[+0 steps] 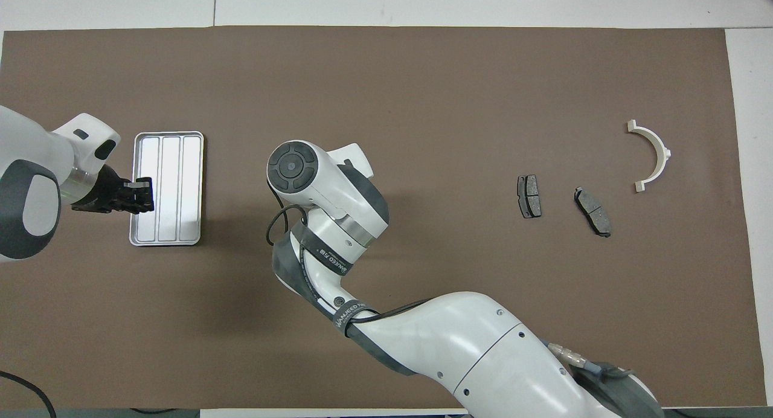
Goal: Place bearing gear from tray to pile
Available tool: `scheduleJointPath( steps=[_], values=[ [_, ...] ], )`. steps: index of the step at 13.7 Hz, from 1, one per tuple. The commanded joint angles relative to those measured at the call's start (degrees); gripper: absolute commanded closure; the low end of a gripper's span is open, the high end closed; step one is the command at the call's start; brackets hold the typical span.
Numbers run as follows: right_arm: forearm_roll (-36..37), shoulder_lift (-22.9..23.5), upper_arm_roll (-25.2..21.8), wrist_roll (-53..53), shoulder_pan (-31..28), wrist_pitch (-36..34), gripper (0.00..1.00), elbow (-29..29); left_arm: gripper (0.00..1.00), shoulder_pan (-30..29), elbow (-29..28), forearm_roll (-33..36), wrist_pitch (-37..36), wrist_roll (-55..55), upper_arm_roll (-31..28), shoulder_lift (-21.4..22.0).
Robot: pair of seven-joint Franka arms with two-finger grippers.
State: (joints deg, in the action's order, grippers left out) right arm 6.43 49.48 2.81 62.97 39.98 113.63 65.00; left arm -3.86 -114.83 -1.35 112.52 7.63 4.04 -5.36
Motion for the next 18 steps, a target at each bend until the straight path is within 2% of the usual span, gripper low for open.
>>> scheduleJointPath(
  steps=[1, 2, 4, 8, 12, 16, 17, 18],
  values=[
    [0.5, 1.2, 0.0, 1.5, -0.5, 0.4, 0.67, -1.2, 1.00, 1.7, 0.0, -0.8, -1.0, 2.5, -0.4, 0.3],
    [0.5, 1.2, 0.0, 1.5, -0.5, 0.5, 0.75, -1.2, 1.00, 1.9, 0.0, -0.8, -1.0, 3.3, -0.4, 0.3],
    [0.5, 1.2, 0.0, 1.5, -0.6, 1.2, 0.98, -1.1, 1.00, 2.8, 0.1, -0.8, -1.2, 4.1, -0.4, 0.3],
    [0.4, 0.2, 0.3, 0.6, -2.2, -1.2, 1.00, -1.2, 1.00, 4.0, 1.4, -0.8, -1.9, 6.6, -0.3, 0.4],
    [-0.8, -6.6, 0.6, -8.4, -7.5, -16.9, 1.00, -4.8, 1.00, 8.9, 3.3, -1.3, -1.8, 14.1, -0.2, -0.4],
    [-4.1, -17.8, 0.9, -34.4, -19.6, -29.8, 1.00, -5.2, 1.00, 20.3, 5.3, -4.0, 4.1, 30.3, -0.4, -2.1],
    [-4.0, -19.1, 0.8, -41.6, -22.8, -31.5, 1.00, -5.2, 1.00, 23.5, 6.9, -4.0, 4.8, 34.4, -0.4, -3.3],
    [-3.4, -19.3, 0.7, -49.5, -26.5, -32.0, 1.00, -5.2, 1.00, 27.1, 10.1, -3.8, 5.2, 39.1, -0.4, -7.2]
  ],
)
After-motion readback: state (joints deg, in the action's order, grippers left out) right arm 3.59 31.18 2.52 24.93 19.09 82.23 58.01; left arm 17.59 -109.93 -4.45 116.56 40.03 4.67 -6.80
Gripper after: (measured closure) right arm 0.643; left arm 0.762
